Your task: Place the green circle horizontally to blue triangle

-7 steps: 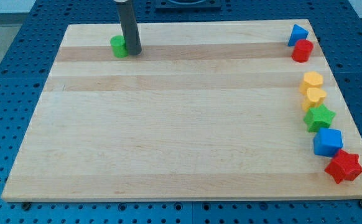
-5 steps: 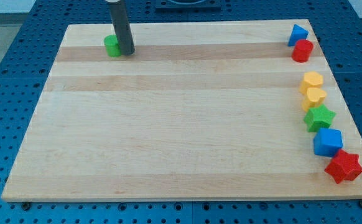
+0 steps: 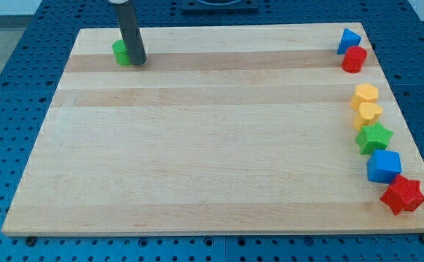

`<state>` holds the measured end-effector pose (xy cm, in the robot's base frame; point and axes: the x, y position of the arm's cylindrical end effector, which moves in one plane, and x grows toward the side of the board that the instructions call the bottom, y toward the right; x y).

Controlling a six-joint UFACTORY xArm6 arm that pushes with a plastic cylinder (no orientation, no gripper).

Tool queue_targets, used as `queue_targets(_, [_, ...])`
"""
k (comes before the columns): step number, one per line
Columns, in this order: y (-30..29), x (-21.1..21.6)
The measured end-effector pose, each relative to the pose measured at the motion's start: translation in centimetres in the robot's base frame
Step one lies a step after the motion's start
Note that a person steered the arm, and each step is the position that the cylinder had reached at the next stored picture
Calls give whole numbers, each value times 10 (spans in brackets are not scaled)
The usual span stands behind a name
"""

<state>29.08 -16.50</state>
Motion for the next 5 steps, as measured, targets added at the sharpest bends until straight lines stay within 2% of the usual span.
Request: queue_targets(5, [-35,0])
